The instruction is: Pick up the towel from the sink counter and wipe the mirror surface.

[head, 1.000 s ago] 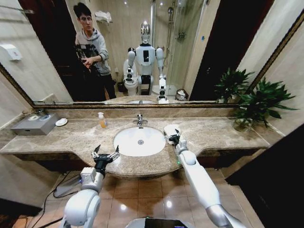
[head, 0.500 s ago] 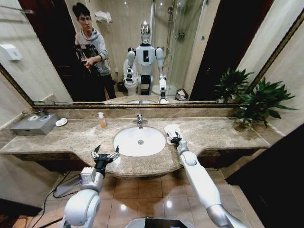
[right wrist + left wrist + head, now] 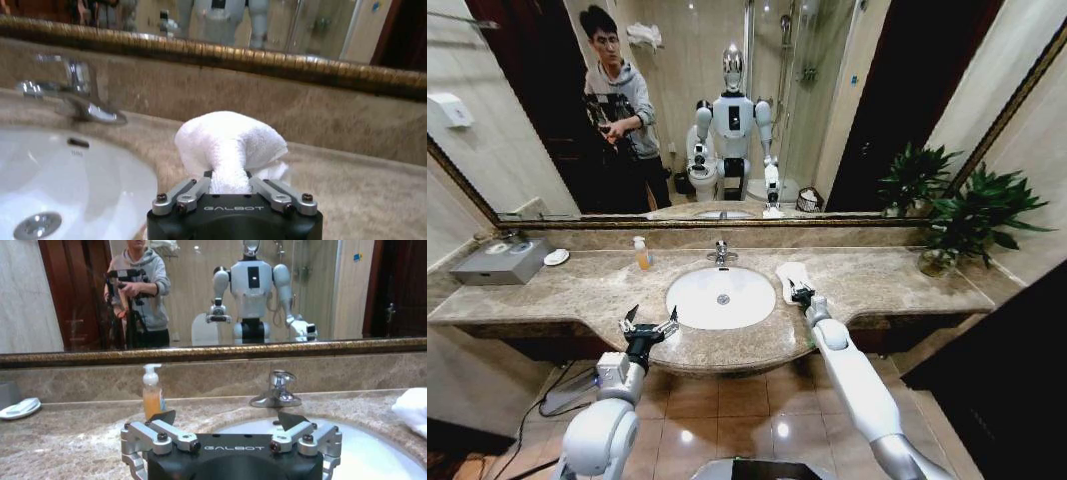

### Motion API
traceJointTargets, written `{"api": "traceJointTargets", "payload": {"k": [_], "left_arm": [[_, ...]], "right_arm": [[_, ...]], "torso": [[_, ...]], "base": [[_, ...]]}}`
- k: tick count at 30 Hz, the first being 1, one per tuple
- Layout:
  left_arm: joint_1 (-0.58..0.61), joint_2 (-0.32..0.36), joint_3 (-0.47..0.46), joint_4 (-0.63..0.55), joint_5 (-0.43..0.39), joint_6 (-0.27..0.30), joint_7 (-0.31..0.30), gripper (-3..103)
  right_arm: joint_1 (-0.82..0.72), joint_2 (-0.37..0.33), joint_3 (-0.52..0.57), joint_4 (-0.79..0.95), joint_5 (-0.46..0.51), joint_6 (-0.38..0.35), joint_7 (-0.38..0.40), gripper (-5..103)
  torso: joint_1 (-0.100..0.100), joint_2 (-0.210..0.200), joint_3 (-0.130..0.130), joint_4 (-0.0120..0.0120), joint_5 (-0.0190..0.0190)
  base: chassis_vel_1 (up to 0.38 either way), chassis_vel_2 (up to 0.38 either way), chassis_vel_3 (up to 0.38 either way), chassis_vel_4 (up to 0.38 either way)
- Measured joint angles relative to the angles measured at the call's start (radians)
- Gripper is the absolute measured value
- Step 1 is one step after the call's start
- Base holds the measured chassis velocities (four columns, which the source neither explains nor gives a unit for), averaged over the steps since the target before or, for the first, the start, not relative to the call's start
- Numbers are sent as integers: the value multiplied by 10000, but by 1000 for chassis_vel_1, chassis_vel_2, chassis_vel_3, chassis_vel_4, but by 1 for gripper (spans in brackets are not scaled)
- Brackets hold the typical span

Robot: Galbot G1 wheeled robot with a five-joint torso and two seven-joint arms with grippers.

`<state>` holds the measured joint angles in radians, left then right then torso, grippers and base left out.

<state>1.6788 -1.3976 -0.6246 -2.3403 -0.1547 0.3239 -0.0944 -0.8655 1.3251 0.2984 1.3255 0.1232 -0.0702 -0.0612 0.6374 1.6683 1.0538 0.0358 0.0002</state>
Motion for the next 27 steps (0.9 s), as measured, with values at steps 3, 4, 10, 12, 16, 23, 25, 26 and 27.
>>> {"api": "traceJointTargets", "payload": {"k": [3,4,10,12,16,23,25,26,27], "left_arm": [[-1,0,0,0,0,0,0,100],[0,0,1,0,0,0,0,100],[0,0,0,0,0,0,0,100],[0,0,1,0,0,0,0,100],[0,0,0,0,0,0,0,100],[-1,0,0,0,0,0,0,100],[-1,0,1,0,0,0,0,100],[-1,0,0,0,0,0,-1,100],[-1,0,0,0,0,0,0,100]], "right_arm": [[-107,-162,131,549,169,198,-12,13],[-156,-294,233,897,393,412,-39,13],[-166,-1208,1172,2579,1542,1559,66,13],[521,-1612,1613,3282,2476,1791,511,13],[2135,-1847,1751,3346,3377,2095,1027,13],[5388,-1299,1334,1262,3627,2930,1065,13],[5760,-1157,1247,998,3555,3056,1028,13],[5930,-1048,1190,916,3521,3103,1002,13],[5971,-951,1108,969,3517,3110,980,13]], "torso": [[0,0,0,1,0],[0,0,0,1,-2],[0,1,0,-8,-1],[0,1,0,-7,-2],[-1,2,-1,3,-2],[3,1,0,4,-7],[3,0,0,7,-9],[4,0,0,8,-9],[4,0,1,8,-5]], "base": [[0,0,0,0],[0,0,0,0],[0,0,0,0],[0,0,0,0],[0,0,0,0],[0,0,0,0],[0,0,0,0],[0,0,0,0],[0,0,0,0]]}}
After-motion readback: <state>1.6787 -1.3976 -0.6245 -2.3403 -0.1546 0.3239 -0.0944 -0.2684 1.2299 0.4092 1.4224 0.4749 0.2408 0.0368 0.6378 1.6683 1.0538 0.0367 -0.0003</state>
